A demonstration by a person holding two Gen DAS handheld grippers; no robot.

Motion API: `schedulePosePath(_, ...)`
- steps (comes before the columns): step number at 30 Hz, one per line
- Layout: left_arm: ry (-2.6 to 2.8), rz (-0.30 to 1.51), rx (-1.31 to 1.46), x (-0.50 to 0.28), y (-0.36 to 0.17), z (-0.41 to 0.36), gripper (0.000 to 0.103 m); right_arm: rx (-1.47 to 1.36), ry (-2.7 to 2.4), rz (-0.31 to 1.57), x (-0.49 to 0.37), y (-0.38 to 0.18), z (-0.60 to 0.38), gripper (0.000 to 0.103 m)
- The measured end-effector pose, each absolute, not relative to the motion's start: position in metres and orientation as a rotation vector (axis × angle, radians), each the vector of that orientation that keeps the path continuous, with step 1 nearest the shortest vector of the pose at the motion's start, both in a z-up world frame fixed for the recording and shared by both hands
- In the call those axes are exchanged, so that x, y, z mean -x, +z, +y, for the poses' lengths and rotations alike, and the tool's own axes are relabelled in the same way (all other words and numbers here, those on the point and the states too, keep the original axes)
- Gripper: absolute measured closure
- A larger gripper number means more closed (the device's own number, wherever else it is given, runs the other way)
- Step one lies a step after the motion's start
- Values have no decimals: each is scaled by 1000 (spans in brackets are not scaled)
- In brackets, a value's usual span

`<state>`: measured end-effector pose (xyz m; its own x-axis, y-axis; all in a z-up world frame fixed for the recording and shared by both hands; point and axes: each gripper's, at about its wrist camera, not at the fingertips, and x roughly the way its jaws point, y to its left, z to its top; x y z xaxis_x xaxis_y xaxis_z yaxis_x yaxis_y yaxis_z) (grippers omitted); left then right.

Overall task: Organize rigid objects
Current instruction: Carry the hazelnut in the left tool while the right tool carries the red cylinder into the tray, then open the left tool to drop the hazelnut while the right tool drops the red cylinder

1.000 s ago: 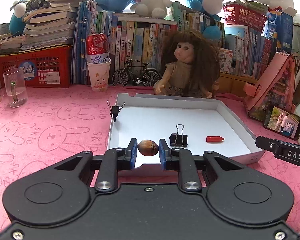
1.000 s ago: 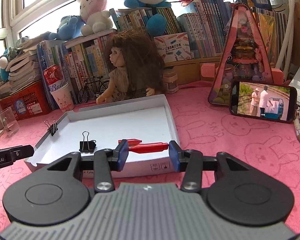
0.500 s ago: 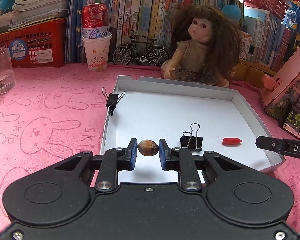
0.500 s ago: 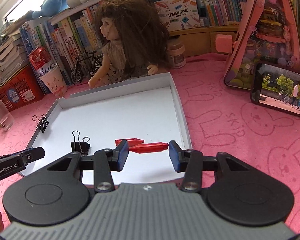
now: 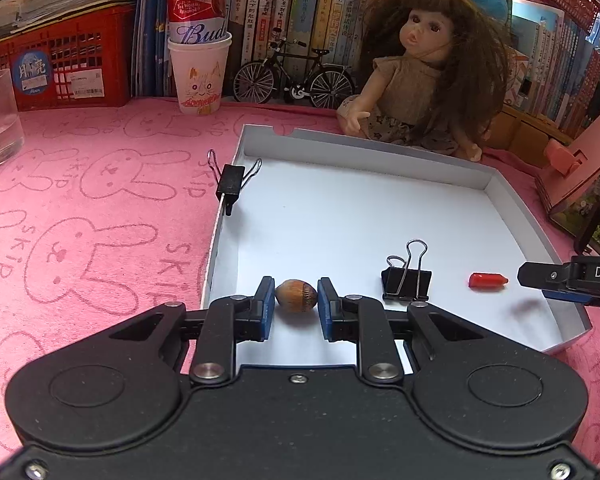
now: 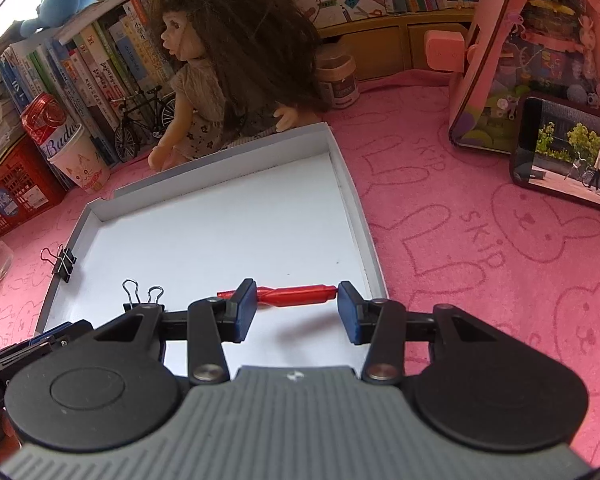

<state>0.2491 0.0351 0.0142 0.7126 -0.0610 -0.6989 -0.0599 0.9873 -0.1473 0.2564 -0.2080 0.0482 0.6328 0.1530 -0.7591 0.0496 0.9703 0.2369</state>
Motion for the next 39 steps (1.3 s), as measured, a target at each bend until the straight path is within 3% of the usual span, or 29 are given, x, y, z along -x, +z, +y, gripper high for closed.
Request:
schedulePosePath(9,3,770,135,-258,14,25,82,-193,7,884,-263,45,-202,53)
schedulePosePath(23,-21,767,138,-263,12,10,81,-208,24,875,-263,42,-200,44)
schedulePosePath(25,-17,766,139,-262,13,10,77,-215,30,866,-262,44,-201,40)
schedulePosePath(27,-21,765,147,-261,14,11,62,-215,35,856,-260,46,-202,40)
schedulePosePath(39,-52,699,93,-233,30,11,39,-172,95,774,-233,61,-199,31)
